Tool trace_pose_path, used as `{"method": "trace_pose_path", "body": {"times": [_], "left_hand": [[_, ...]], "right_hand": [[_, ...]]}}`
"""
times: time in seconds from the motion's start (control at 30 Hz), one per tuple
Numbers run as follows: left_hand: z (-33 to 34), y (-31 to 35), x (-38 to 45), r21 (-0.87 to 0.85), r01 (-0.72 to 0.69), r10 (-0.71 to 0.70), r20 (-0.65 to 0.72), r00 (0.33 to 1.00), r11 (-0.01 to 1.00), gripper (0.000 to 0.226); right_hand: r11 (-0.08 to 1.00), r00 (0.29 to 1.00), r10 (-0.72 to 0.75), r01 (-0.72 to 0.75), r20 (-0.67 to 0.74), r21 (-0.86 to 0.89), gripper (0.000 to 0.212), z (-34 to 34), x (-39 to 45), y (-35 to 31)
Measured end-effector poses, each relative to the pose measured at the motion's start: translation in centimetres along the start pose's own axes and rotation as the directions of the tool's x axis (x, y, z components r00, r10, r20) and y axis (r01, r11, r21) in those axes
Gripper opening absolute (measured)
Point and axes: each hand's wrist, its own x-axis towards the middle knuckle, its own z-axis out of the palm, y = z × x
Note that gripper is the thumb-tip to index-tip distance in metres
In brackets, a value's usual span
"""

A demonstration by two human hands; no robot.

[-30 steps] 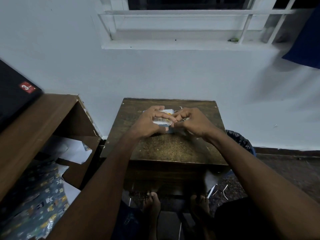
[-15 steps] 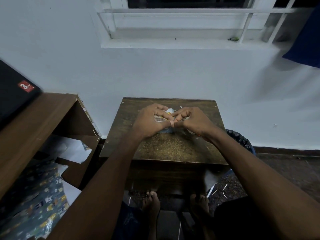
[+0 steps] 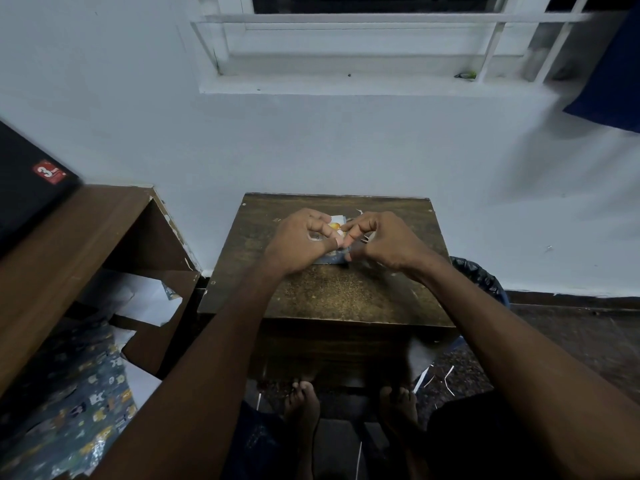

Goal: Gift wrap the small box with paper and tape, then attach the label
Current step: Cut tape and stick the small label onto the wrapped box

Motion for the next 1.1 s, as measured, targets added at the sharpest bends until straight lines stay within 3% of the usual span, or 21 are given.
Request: {"method": "trace_pose_path", "body": {"times": [0.2,0.57,0.67,0.9,1.1], "left_hand": [[-0.5,0.2,-0.1,-0.208,0.128,-0.122,0.040,0.992,0.970,0.009],[0.3,0.0,0.1,-0.072,0.115,-0.115,-0.001,0.993,0.991,0.019],[0.5,0.1,0.0,-0.043,0.093,-0.095,-0.031,0.995,0.995,0.012],[1.0,-0.4,0.2,0.039,0.048,-0.045,-0.069,0.997,0.998,0.008],[1.1,-0.6,0.3,0.080,0.021,-0.015,-0.080,0.997,0.997,0.008]], "right_hand": [[0.995,1.000,0.006,-0.008,-0.024,-0.098,0.036,0.1,0.5,0.5],[0.985,0.995,-0.087,0.079,-0.044,-0.155,0.030,0.5,1.1,1.4],[0.986,0.992,-0.110,0.101,-0.060,-0.133,0.019,0.6,1.1,1.3],[0.983,0.994,-0.098,0.090,-0.043,-0.162,0.032,0.6,0.9,1.1],[0.983,0.992,-0.104,0.091,-0.077,-0.163,0.022,1.3,1.1,1.2]]}}
